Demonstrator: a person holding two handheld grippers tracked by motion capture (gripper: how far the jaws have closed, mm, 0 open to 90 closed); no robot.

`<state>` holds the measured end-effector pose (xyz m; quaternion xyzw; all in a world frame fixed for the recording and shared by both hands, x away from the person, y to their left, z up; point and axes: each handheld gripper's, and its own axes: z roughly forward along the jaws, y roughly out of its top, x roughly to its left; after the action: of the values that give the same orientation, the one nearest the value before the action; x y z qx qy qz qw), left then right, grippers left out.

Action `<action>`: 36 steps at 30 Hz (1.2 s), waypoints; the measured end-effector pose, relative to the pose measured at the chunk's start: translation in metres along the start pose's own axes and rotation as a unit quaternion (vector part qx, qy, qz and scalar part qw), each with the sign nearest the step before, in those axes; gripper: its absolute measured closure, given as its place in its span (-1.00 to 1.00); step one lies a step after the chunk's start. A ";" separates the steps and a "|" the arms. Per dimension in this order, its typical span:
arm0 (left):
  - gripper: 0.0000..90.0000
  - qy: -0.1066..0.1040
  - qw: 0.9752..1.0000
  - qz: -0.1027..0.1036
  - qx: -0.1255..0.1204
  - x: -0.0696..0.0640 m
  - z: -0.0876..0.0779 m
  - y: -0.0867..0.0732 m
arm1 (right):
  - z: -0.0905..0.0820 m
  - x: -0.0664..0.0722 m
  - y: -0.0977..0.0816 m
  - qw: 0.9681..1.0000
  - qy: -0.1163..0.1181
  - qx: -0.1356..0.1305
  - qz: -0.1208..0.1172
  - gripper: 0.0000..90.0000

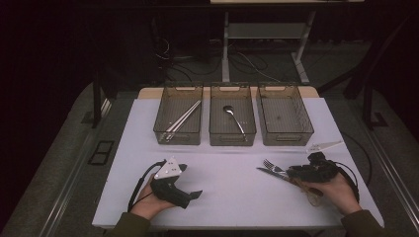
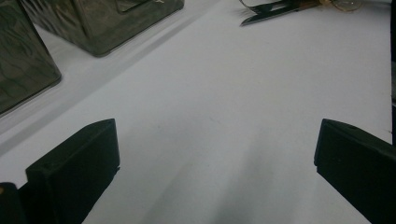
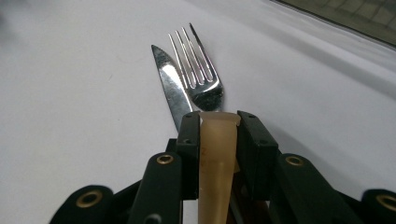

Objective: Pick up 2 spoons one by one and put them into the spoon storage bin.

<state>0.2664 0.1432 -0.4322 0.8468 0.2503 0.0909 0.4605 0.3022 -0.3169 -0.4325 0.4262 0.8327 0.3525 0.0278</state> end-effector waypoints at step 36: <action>-1.00 -0.003 1.000 -0.006 0.003 0.005 -0.002 -0.005 | -0.015 0.017 0.042 0.997 0.022 -0.070 -0.029 0.62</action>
<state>0.2686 0.1489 -0.4354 0.8469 0.2541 0.0854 0.4593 0.3151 -0.2967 -0.3909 0.3914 0.8182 0.4183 0.0492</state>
